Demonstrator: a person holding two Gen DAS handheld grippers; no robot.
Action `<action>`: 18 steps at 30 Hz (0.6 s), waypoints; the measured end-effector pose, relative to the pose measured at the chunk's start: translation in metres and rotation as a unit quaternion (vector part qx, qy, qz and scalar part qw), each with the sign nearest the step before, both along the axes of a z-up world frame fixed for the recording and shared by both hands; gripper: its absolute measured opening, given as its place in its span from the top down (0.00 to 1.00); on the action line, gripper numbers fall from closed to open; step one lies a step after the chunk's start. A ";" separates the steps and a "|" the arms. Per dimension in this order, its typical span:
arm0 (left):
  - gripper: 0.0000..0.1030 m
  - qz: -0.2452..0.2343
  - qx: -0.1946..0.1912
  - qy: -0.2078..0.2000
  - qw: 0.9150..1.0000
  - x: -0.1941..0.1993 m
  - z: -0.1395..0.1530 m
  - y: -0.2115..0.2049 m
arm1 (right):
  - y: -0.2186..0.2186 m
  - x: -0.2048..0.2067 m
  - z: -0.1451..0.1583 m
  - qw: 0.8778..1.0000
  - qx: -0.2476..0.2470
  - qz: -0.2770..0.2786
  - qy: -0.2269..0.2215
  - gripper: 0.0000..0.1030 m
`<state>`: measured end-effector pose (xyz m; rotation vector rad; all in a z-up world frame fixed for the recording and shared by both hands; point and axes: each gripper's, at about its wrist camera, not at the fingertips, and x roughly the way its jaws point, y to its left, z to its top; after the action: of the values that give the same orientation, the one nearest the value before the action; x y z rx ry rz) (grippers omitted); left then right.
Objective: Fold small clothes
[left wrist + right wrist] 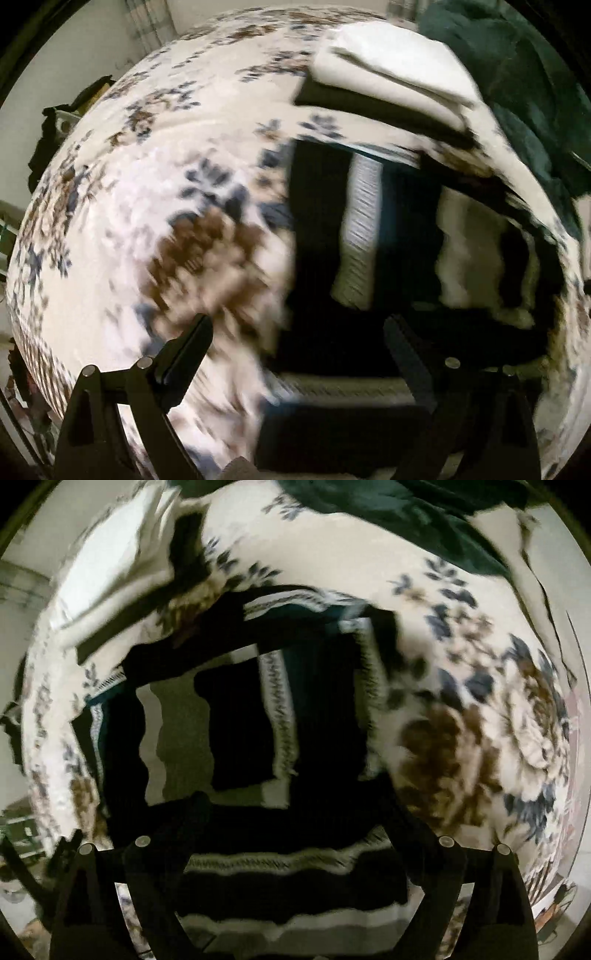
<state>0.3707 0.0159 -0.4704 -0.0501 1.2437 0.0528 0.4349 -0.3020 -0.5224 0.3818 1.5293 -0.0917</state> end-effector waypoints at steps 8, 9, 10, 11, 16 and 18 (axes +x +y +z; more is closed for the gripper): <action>0.08 -0.046 -0.012 0.100 0.994 -0.129 -0.016 -0.154 | -0.128 -0.058 -0.002 0.996 0.049 0.066 0.030 0.15; 0.08 -0.053 -0.016 0.118 0.992 -0.146 -0.023 -0.179 | -0.139 -0.061 -0.004 0.996 0.047 0.074 0.032 0.21; 0.08 -0.060 -0.025 0.140 0.988 -0.162 -0.031 -0.205 | -0.152 -0.063 -0.007 0.995 0.047 0.084 0.034 0.27; 0.08 -0.065 -0.035 0.154 0.985 -0.172 -0.037 -0.225 | -0.166 -0.064 -0.010 0.994 0.047 0.094 0.036 0.31; 0.08 -0.116 -0.031 0.177 0.977 -0.213 -0.067 -0.322 | -0.204 -0.053 -0.029 0.992 0.058 0.112 0.031 0.46; 0.08 -0.135 -0.011 0.185 0.973 -0.223 -0.087 -0.348 | -0.212 -0.043 -0.039 0.991 0.076 0.104 0.030 0.46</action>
<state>0.1478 -0.3321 -0.5578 0.1162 1.6133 -0.1963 0.3915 -0.5140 -0.5618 0.3399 1.6319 0.1802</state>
